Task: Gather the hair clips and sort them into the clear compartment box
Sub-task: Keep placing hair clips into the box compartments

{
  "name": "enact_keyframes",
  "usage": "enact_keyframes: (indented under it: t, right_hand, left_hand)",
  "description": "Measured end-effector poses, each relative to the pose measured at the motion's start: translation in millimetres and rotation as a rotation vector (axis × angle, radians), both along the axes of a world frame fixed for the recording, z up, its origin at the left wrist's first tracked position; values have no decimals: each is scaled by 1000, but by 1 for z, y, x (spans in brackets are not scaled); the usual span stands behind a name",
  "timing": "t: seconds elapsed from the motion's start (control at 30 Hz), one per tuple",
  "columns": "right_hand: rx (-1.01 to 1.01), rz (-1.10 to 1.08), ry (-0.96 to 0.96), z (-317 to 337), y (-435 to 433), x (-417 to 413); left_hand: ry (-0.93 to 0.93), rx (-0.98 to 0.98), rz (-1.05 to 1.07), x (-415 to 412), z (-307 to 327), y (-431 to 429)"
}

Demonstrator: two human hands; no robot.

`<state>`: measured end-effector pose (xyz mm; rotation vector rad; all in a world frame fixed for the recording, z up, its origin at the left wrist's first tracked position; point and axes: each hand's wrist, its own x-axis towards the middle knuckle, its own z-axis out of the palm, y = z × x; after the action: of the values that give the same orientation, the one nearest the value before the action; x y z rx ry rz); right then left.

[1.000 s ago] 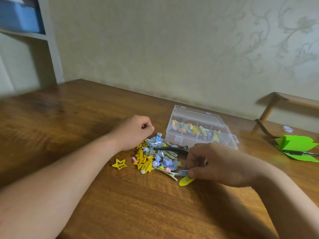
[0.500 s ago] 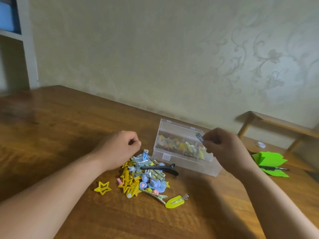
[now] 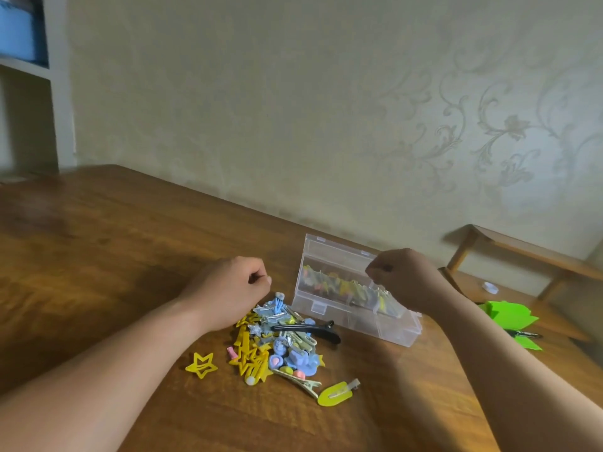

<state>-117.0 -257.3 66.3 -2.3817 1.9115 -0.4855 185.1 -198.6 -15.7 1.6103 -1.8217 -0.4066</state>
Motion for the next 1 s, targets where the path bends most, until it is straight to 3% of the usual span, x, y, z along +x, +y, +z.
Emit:
enact_keyframes:
  t: [0.2, 0.3, 0.6, 1.0]
  right_hand:
    - [-163, 24, -365, -14, 41, -8]
    - [-133, 136, -426, -16, 61, -6]
    - [331, 477, -184, -17, 97, 28]
    - [282, 507, 23, -27, 102, 39]
  left_hand:
    - [0, 5, 13, 1, -1, 0]
    - [-8, 11, 15, 1, 0, 1]
    - [-10, 13, 19, 0, 3, 2]
    - [6, 16, 7, 1, 5, 3]
